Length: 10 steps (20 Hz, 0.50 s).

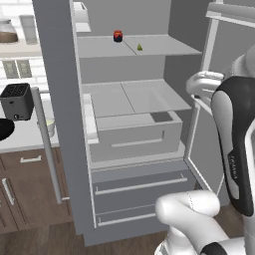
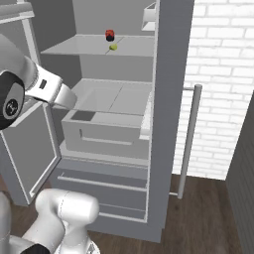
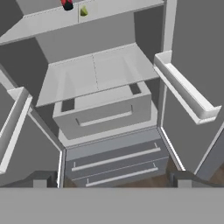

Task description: Grab a lemon wedge from the fridge and one ice cube from the ice bowl, and put them in the glass of lemonade.

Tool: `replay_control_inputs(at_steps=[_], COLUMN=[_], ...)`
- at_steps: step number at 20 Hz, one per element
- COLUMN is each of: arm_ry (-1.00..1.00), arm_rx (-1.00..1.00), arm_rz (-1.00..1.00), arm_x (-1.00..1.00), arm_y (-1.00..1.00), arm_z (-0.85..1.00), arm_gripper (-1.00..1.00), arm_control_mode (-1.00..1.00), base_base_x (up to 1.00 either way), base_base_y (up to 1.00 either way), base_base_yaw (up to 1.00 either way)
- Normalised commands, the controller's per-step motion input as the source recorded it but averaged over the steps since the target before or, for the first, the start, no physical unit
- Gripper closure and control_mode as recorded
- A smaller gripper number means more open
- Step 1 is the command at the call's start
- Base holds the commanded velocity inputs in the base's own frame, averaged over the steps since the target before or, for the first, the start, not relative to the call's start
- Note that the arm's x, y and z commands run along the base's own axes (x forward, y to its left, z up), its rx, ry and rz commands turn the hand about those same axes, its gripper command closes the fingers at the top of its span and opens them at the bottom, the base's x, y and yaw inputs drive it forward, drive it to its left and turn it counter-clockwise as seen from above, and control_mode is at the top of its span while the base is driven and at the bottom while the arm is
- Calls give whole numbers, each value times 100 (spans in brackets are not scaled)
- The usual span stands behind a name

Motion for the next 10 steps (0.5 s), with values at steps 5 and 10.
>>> replay_control_inputs(at_steps=[5,10], arm_ry=[0,0], arm_rx=[0,0], arm_rz=[0,0], arm_x=[24,34], arm_y=[0,0], arm_z=[0,0], arm_gripper=[-100,-100], arm_control_mode=[-100,-100], base_base_x=[0,0], base_base_y=[0,0], base_base_yaw=[0,0])
